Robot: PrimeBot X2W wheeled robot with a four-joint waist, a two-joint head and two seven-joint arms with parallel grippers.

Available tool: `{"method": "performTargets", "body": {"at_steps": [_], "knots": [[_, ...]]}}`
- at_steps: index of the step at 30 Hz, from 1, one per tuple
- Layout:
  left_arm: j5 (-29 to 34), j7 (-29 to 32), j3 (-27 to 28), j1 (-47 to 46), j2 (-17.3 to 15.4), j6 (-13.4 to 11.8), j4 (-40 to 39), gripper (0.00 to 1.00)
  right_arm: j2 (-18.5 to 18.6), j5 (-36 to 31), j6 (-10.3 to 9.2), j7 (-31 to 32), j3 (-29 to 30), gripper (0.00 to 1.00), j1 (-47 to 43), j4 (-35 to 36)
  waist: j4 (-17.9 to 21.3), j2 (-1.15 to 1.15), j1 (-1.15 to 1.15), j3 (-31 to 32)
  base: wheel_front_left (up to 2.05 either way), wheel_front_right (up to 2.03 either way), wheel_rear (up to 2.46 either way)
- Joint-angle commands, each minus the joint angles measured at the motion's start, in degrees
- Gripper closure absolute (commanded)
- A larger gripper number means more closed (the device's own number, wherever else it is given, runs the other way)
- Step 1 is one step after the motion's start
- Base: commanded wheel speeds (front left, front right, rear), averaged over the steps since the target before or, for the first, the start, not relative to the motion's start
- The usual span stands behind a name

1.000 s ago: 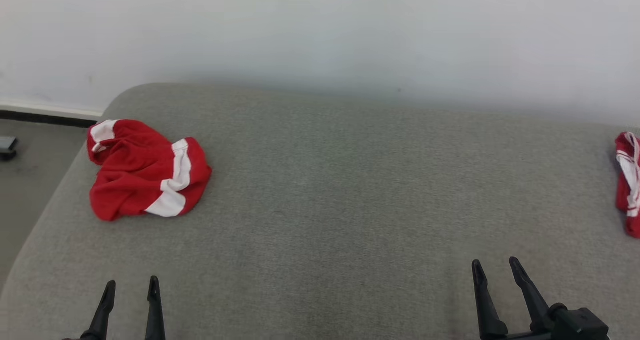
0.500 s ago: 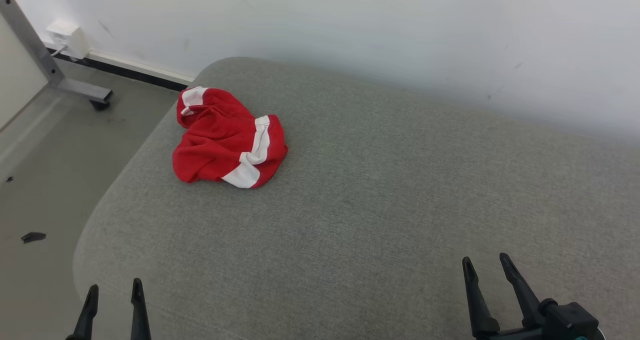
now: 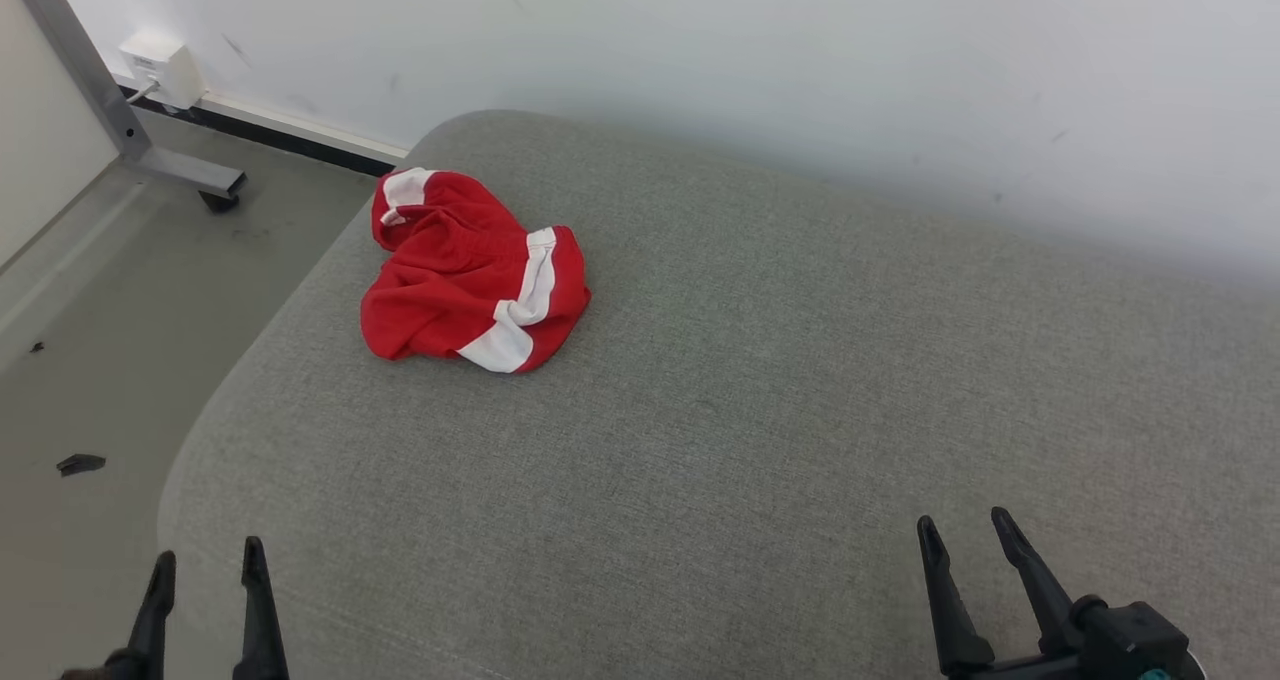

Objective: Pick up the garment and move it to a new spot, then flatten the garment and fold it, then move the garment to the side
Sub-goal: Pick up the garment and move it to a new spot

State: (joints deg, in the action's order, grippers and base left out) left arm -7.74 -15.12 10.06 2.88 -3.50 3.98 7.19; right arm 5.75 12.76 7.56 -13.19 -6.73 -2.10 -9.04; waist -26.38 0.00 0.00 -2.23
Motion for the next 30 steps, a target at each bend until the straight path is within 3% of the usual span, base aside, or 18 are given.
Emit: {"method": "performTargets", "body": {"at_steps": [1, 7, 15, 22, 30], "knots": [[-1.0, 0.0, 0.2, -1.5, -0.2, 0.0, 0.1, 0.0, 0.5, -0.1, -0.16, -0.1, 0.3, 0.0, 0.7, 0.1, 0.7, 0.0, 0.0, -0.6, 0.0, 0.0, 0.0], [-1.2, 0.0, 0.7, -9.8, -1.7, 0.8, 1.8, 0.0, 1.6, -1.0, -0.16, 0.7, 1.5, 0.0, 2.3, 1.4, 4.1, 0.0, 0.0, -4.1, 0.0, 0.0, 0.0], [-2.9, 0.0, 2.1, -27.0, -5.4, 1.5, 6.4, 0.0, 4.4, -2.1, -0.16, 2.1, 4.4, 0.0, 6.9, 5.4, 12.6, 0.0, 0.0, -13.4, 0.0, 0.0, 0.0], [-4.9, 0.1, 3.0, -41.3, -9.9, 2.1, 15.5, 0.0, 4.4, -3.3, -0.15, 3.0, 6.9, 0.0, 8.9, 10.4, 18.7, 0.0, 0.0, -20.6, 0.0, 0.0, 0.0], [-6.8, 4.2, 2.3, -50.3, -15.3, 2.9, 29.7, 0.0, 4.5, -3.5, -0.15, 3.5, 8.1, 0.0, 10.3, 13.7, 21.8, 0.0, 0.0, -24.2, 0.0, 0.0, 0.0]]}}
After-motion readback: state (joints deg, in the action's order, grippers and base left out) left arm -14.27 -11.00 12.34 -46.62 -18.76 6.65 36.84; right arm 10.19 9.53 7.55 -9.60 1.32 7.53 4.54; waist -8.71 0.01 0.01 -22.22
